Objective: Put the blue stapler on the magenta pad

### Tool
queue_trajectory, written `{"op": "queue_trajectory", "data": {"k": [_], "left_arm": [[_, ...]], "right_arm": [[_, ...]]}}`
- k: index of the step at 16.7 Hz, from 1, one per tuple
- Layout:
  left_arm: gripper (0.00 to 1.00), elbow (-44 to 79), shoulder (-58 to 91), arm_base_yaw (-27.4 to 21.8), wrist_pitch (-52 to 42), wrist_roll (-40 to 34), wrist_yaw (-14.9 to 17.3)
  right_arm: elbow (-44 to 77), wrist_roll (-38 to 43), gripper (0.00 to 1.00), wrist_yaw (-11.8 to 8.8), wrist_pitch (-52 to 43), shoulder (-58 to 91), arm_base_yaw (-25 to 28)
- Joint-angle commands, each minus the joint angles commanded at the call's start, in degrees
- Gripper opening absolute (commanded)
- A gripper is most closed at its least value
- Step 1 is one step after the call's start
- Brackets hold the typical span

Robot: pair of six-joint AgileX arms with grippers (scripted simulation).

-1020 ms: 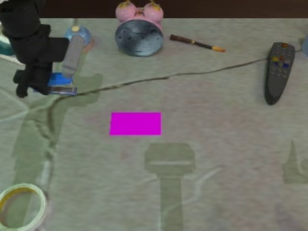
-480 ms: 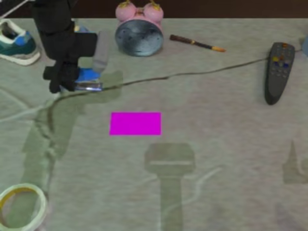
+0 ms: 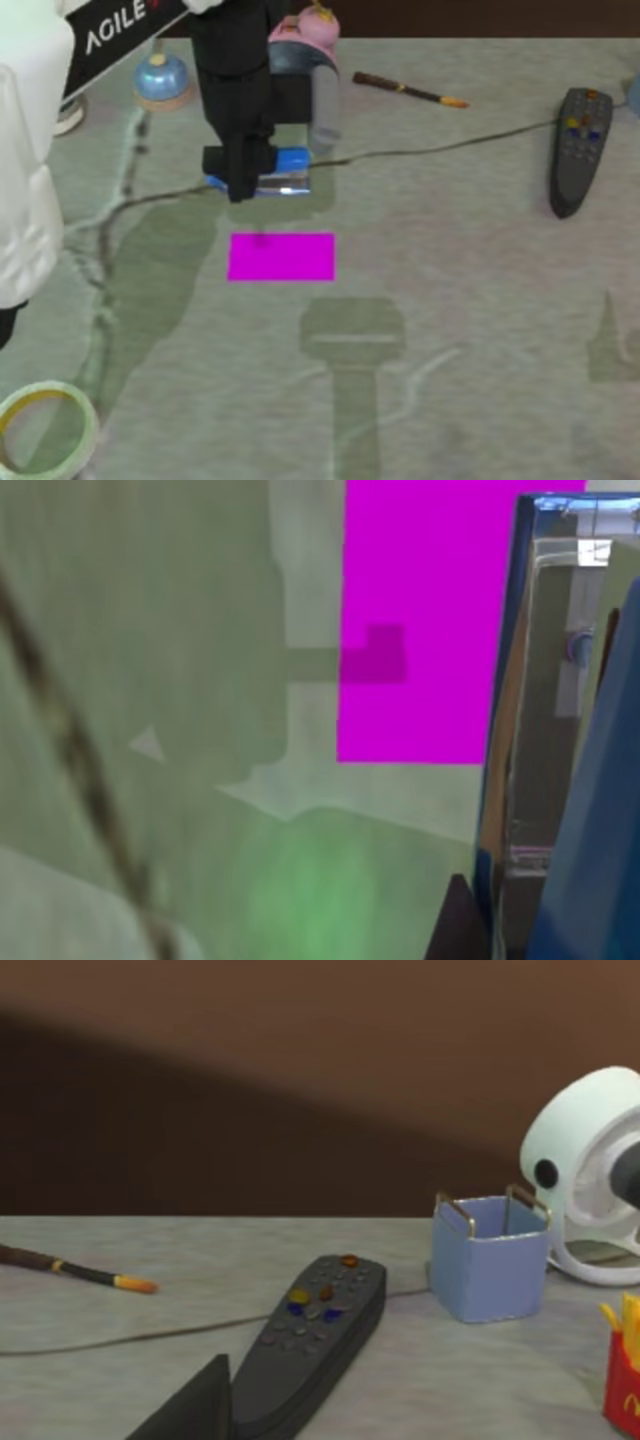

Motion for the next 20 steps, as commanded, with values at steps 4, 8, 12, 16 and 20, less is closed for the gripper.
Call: {"op": "queue_trajectory", "data": {"k": [4,8,12,16,20], "left_arm": [[0.0,-0.3,-0.2,0.2,0.3,0.1,0.0],[0.0,-5.4,0.7,0.1,6.4,-0.3,0.1],[0.0,-13.4,2.6,-0.5,16.3,-0.5,0.1],[0.0,-16.8,3.4,-0.7,20.3,-0.6,0.0],[0.08,-16.8,3.4,-0.7,20.3,-0.6,0.0]], "right_arm": [[0.0,0.0,1.0,0.0,0.0,0.0,0.0],[0.0,0.0,1.0,0.0,0.0,0.0,0.0],[0.0,0.0,1.0,0.0,0.0,0.0,0.0],[0.0,0.0,1.0,0.0,0.0,0.0,0.0],[0.0,0.0,1.0,0.0,0.0,0.0,0.0]]}}
